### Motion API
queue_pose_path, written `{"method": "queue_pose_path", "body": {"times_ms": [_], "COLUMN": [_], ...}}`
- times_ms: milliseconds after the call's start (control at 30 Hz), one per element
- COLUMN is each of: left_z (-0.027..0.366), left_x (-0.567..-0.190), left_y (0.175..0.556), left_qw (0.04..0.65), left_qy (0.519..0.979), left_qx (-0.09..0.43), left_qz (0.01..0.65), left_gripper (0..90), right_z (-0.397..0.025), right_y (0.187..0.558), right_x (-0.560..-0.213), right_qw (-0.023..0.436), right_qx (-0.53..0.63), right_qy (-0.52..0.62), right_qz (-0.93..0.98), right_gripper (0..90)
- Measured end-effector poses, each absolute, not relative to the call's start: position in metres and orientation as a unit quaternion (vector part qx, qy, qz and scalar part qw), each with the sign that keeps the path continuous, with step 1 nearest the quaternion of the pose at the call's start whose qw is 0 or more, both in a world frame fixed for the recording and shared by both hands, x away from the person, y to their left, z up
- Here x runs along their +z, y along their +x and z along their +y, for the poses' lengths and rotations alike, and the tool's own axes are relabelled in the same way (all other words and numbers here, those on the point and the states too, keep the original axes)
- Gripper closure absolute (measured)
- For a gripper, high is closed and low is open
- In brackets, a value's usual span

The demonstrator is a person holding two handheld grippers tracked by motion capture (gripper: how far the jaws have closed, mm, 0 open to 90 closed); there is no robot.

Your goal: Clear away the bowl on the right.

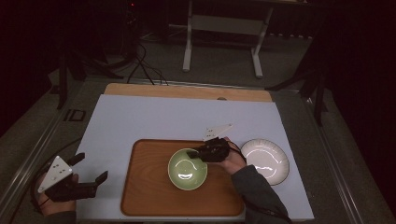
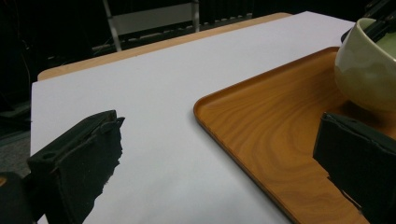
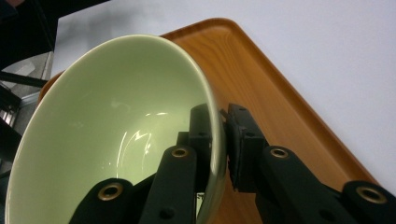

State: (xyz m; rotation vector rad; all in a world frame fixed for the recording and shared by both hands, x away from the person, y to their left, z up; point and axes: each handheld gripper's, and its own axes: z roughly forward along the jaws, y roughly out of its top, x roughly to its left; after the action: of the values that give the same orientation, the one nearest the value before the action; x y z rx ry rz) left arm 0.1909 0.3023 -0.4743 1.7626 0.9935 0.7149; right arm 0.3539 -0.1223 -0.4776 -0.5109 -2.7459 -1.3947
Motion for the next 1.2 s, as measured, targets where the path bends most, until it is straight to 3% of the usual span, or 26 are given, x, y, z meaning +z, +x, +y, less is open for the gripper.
{"method": "queue_pose_path", "body": {"times_ms": [1200], "left_z": [0.302], "left_x": [-0.475], "left_y": [0.191], "left_qw": [0.476], "left_qy": [0.721], "left_qx": [0.294], "left_qz": [0.409], "left_gripper": [1.2], "right_z": [-0.116], "right_y": [0.354], "right_x": [-0.499], "right_qw": [0.022], "right_qx": [-0.420], "right_qy": [-0.181], "right_qz": [-0.889], "right_gripper": [81.4]}}
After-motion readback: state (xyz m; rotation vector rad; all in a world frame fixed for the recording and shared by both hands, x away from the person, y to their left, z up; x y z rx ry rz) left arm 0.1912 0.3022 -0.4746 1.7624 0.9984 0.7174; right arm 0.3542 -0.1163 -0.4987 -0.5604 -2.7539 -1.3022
